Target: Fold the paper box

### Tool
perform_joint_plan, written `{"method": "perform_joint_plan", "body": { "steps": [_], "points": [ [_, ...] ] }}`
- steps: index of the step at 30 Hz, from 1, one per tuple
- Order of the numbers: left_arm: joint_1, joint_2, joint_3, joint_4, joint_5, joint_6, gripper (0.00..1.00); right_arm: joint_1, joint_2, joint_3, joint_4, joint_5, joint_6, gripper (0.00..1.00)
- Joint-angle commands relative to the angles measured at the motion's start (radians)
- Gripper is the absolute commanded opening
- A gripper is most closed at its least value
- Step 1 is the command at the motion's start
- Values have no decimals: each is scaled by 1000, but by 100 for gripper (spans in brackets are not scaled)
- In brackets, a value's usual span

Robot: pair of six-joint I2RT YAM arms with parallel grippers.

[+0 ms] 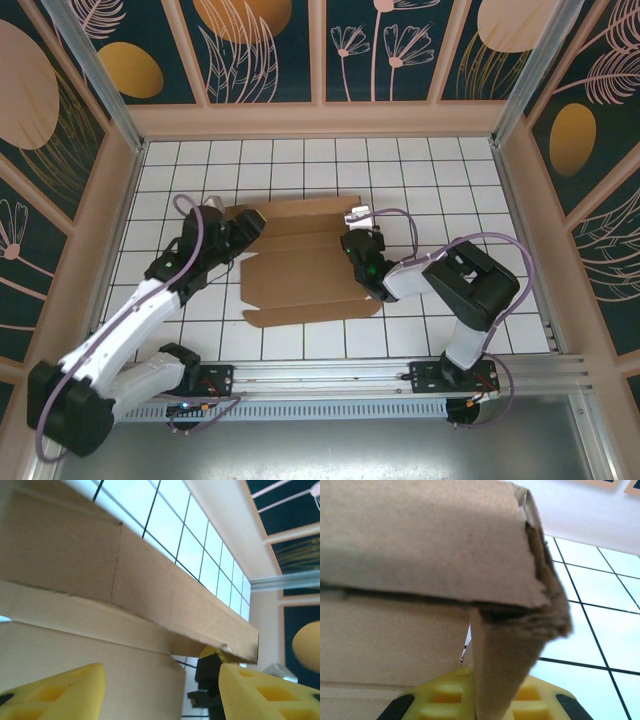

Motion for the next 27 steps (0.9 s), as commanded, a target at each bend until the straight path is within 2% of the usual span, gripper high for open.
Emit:
{"method": "perform_joint_plan", "body": {
  "steps": [1,4,9,19,23,27],
  "points": [
    [7,-115,37,-243,-104,197,62,-15,-19,-31,-88,69,45,11],
    [8,-180,67,-316,-159,243,62,-21,-39,-53,-80,42,86,9],
    [8,-168,130,-368,-184,271,61,-23,-29,-80,-48,25,77,7],
    [7,-133,235,-372,-198,351,62,-51,-40,-102,-57,-155,64,17],
    [8,-132,236,-371,-199,350,62,-64,-59,-128,-23,-203,57,26],
    [8,-139,233,-360,-194,349,62,-74,-96,-166,40,-240,34,48]
  ]
}}
